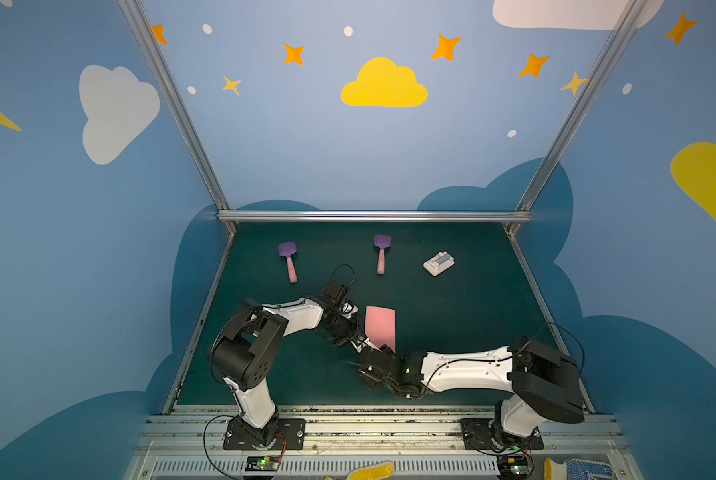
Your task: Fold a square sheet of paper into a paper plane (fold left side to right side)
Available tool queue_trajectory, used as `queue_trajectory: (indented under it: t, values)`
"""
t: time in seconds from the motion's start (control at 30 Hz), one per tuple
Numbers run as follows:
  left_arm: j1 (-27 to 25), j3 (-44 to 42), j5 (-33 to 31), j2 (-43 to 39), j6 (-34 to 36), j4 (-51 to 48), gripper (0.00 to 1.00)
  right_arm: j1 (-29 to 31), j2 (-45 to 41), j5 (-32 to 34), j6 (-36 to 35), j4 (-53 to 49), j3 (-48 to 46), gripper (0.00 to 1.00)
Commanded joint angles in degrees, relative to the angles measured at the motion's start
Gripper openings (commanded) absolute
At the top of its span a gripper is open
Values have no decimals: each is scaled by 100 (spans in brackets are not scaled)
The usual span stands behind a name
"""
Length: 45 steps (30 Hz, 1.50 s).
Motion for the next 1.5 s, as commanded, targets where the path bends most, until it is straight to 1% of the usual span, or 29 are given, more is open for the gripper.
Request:
queue_trajectory:
  t: [0.0,0.1,0.23,0.47,0.6,0.63,0.8,0.83,0.93,1.0,1.07,1.1,1.17,1.3,1.4,1.47]
  values:
    - [13,55,62,-16,8,-18,4,29,-7,522,231,53,110,63]
    - [12,28,54,-25,5,6,4,-5,-95,578,287,55,82,56]
    - [10,-14,37,-26,-2,27,4,-59,-175,461,280,43,91,48]
    - [6,-40,20,-3,-3,44,4,-81,-255,213,340,99,47,27]
    - [13,-24,13,-7,9,44,4,-103,-278,38,384,70,52,4]
    - [13,-29,6,-3,-3,44,4,-114,-293,-18,386,64,47,0]
    - [12,-41,1,-81,-12,61,4,-303,-451,-496,468,127,-95,0]
    - [13,-41,-12,-119,-11,51,6,-354,-490,-620,471,141,-135,0]
    - [13,-32,-108,-249,8,-59,19,-499,-647,-1009,438,211,-261,0]
    - [46,-16,-175,-372,57,-165,32,-605,-730,-1311,424,244,-349,0]
    - [84,-26,-234,-511,117,-291,38,-709,-802,-1586,428,337,-474,0]
    - [129,-30,-267,-593,160,-365,39,-759,-830,-1703,433,368,-524,0]
    - [208,-16,-321,-731,264,-546,39,-821,-882,-1823,455,380,-600,0]
    - [388,93,-402,-885,457,-825,35,-919,-989,-2046,490,429,-755,0]
    - [406,414,-429,-709,624,-1042,30,-980,-1043,-2188,517,504,-857,0]
    - [400,617,-345,-529,640,-1012,26,-1000,-1071,-2239,517,498,-876,0]
